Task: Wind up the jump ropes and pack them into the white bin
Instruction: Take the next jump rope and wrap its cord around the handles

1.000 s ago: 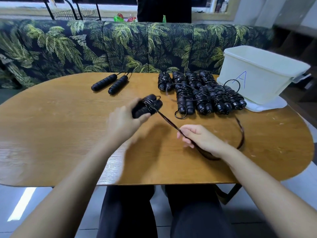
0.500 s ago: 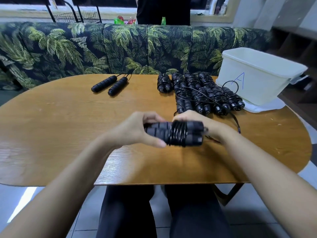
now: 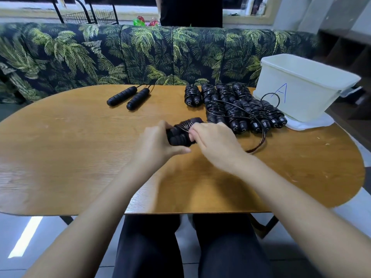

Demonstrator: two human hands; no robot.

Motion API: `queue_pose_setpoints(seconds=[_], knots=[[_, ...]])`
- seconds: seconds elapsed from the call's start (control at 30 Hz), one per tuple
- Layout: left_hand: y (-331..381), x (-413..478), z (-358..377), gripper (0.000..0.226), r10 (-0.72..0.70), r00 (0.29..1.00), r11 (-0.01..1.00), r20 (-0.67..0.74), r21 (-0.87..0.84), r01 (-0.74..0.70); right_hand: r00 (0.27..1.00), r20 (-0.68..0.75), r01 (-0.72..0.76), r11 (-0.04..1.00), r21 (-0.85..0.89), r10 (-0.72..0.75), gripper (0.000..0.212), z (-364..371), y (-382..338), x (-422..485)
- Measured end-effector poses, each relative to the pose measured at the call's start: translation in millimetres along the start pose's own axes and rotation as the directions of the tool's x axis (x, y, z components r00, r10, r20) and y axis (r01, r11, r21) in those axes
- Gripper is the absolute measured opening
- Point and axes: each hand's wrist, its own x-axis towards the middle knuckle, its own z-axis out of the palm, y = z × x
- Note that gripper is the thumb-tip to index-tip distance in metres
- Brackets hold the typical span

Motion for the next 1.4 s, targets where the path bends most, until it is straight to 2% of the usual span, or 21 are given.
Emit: queue_pose_setpoints(seconds=[0.07, 0.17, 0.23, 0.3, 0.4, 0.5, 0.63, 0.67, 0.77, 0.83, 0.93, 1.0, 1.03, 1.1, 1.13, 1.2, 1.23, 1.3, 1.33, 1.37, 1.4], knots=[[-2.9, 2.7, 1.4, 0.078, -0.078, 0.996, 0.959, 0.035, -0.270, 0.084, 0.996, -0.088, -0.024, 0.999, 0.033, 0.027, 0.046, 7.5, -6.7, -15.1], [-1.0, 0.7, 1.8, 0.065, -0.142, 0.979, 0.795, 0.147, -0.572, 0.201, 0.984, -0.170, -0.037, 0.993, 0.109, 0.055, 0.037, 18.4, -8.1, -37.0], [2.2, -1.9, 2.9, 0.049, -0.171, 0.971, 0.712, 0.165, -0.661, 0.238, 0.976, -0.213, -0.016, 0.994, 0.108, 0.039, 0.034, 26.6, -6.3, -50.3], [5.7, -4.2, 6.0, 0.048, -0.192, 0.969, 0.665, 0.158, -0.705, 0.246, 0.976, -0.216, 0.007, 0.994, 0.110, 0.017, 0.034, 35.5, -7.3, -58.4], [8.5, -6.8, 8.1, 0.056, -0.152, 0.976, 0.687, 0.156, -0.694, 0.218, 0.981, -0.184, 0.072, 0.995, 0.067, -0.059, 0.030, 40.0, -6.6, -60.5], [-0.7, -2.6, 3.2, 0.068, -0.109, 0.984, 0.769, 0.140, -0.615, 0.173, 0.977, -0.122, 0.172, 0.985, -0.025, -0.174, 0.041, 26.0, 8.4, -56.5], [-12.4, 2.0, -7.5, 0.070, -0.009, 0.990, 0.868, 0.144, -0.491, 0.079, 0.940, -0.319, 0.136, 0.991, 0.017, -0.123, 0.059, -13.4, 36.6, -36.0], [-11.3, 1.7, -8.6, 0.070, 0.037, 0.987, 0.886, 0.155, -0.462, 0.039, 0.948, -0.278, 0.164, 0.986, 0.008, -0.155, 0.070, -20.9, 41.6, -29.3], [-5.5, 2.6, -9.6, 0.064, 0.148, 0.971, 0.886, 0.185, -0.461, -0.048, 0.967, 0.066, 0.241, 0.967, 0.082, -0.246, 0.100, -31.3, 47.0, -14.3], [-2.6, 5.6, -11.1, 0.060, 0.192, 0.962, 0.879, 0.194, -0.470, -0.080, 0.942, 0.164, 0.276, 0.955, 0.111, -0.291, 0.096, -28.9, 46.2, -9.4], [-3.5, 8.0, -10.9, 0.063, 0.224, 0.956, 0.884, 0.188, -0.452, -0.118, 0.929, 0.103, 0.346, 0.933, 0.094, -0.355, 0.074, -20.1, 45.7, -7.2], [-1.1, 6.2, -8.8, 0.070, 0.237, 0.965, 0.886, 0.113, -0.433, -0.167, 0.936, 0.005, 0.350, 0.935, 0.065, -0.351, 0.064, -15.5, 47.7, -7.1], [1.2, 4.1, -6.7, 0.079, 0.233, 0.972, 0.887, 0.023, -0.414, -0.203, 0.944, -0.045, 0.330, 0.942, 0.065, -0.327, 0.061, -13.6, 49.1, -7.3], [5.4, -0.8, 1.7, 0.108, 0.193, 0.961, 0.895, -0.199, -0.365, -0.256, 0.963, -0.121, 0.255, 0.960, 0.115, -0.241, 0.060, -11.2, 50.9, -7.8], [7.7, -4.5, 9.0, 0.120, 0.128, 0.960, 0.886, -0.248, -0.406, -0.223, 0.969, -0.152, 0.216, 0.965, 0.145, -0.194, 0.061, -10.9, 50.2, -7.3], [17.1, -15.6, 24.8, 0.117, -0.063, 0.992, 0.784, -0.111, -0.621, -0.019, 0.973, -0.200, 0.158, 0.969, 0.191, -0.119, 0.061, -12.9, 46.5, -4.7], [22.4, -22.2, 30.8, 0.101, -0.094, 0.995, 0.680, 0.021, -0.729, 0.079, 0.972, -0.219, 0.135, 0.967, 0.215, -0.087, 0.061, -14.7, 45.1, -2.6], [21.1, -29.5, 45.8, 0.056, 0.013, 0.968, 0.465, 0.251, -0.858, 0.216, 0.971, -0.239, 0.086, 0.954, 0.289, -0.015, 0.061, -19.6, 45.1, 0.9], [19.1, -30.3, 49.9, 0.042, 0.092, 0.953, 0.385, 0.289, -0.893, 0.234, 0.971, -0.239, 0.059, 0.936, 0.348, 0.028, 0.062, -22.0, 46.0, 1.6], [14.4, -28.7, 53.0, 0.036, 0.180, 0.941, 0.331, 0.288, -0.918, 0.217, 0.970, -0.233, 0.041, 0.906, 0.420, 0.064, 0.062, -24.7, 46.6, 1.3], [10.2, -26.3, 50.6, 0.034, 0.248, 0.922, 0.339, 0.297, -0.918, 0.205, 0.973, -0.217, 0.041, 0.866, 0.498, 0.079, 0.063, -27.2, 46.6, 0.5]])
